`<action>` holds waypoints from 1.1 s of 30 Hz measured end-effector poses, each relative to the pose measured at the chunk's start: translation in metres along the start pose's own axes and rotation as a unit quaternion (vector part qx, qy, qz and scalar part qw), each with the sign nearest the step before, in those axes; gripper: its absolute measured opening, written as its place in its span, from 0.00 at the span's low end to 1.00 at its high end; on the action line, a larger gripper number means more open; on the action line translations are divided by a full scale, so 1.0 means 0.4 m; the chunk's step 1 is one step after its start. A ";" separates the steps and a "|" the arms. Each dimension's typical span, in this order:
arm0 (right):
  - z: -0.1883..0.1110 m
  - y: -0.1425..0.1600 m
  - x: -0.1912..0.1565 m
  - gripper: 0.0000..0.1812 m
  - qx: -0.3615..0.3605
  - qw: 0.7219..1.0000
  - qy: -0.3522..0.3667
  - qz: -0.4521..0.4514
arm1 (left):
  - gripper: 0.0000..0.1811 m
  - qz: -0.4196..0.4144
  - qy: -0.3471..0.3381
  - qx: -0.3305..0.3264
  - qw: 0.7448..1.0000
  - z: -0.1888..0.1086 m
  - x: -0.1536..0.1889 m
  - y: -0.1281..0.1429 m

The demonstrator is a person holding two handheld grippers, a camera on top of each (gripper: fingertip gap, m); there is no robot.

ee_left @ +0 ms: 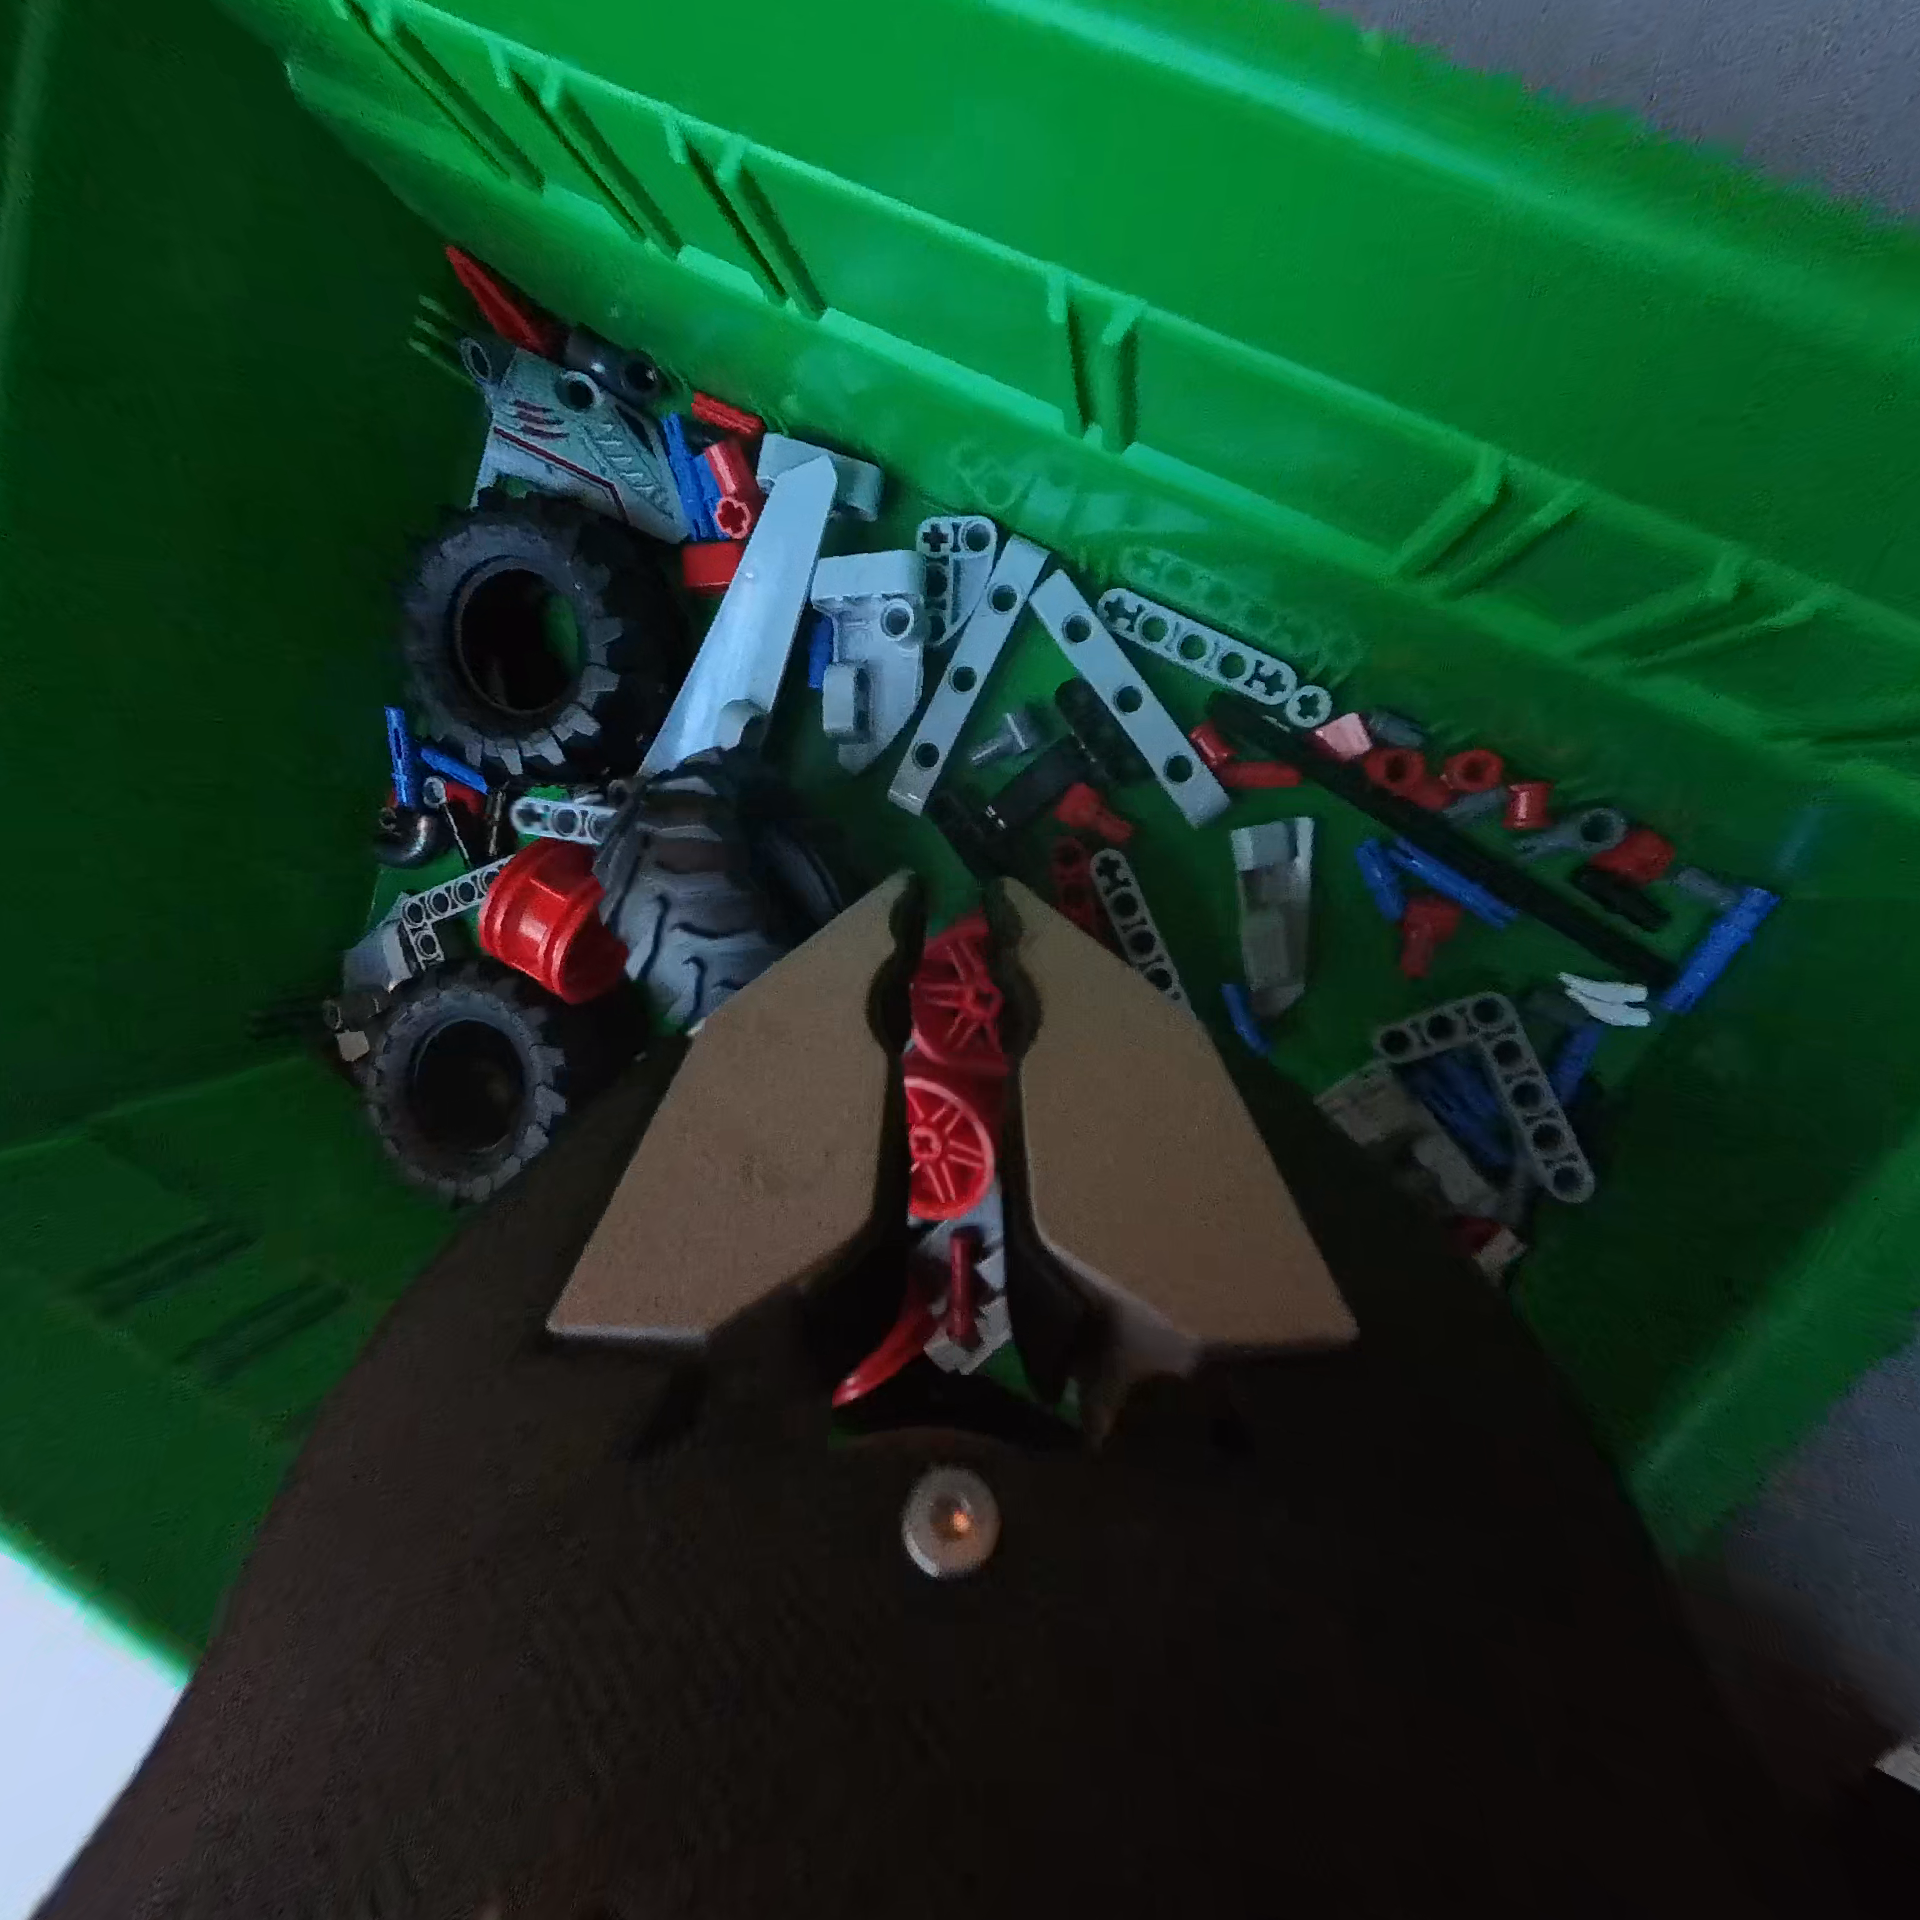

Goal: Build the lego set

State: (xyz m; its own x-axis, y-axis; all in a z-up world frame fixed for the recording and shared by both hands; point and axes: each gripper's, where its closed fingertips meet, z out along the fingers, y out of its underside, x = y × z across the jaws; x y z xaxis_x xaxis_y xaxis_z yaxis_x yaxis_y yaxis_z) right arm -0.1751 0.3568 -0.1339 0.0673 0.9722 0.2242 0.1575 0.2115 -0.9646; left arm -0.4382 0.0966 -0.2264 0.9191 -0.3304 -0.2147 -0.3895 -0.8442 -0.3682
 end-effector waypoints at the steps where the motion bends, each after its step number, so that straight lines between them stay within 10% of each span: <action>1: 0.000 0.000 0.000 0.00 0.000 1.000 0.000 0.000 | 0.06 0.004 0.000 -0.011 1.000 0.007 0.003 0.008; 33: 0.009 0.006 -0.012 0.00 0.004 1.000 -0.022 0.009 | 0.10 0.000 -0.032 0.013 0.999 0.011 -0.014 -0.026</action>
State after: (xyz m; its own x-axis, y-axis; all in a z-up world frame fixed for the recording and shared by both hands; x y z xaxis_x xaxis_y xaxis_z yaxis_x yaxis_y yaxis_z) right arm -0.1786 0.3529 -0.1377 0.0275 0.9791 0.2016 0.1496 0.1954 -0.9693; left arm -0.4396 0.1091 -0.2254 0.9138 -0.3014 -0.2721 -0.3914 -0.8327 -0.3918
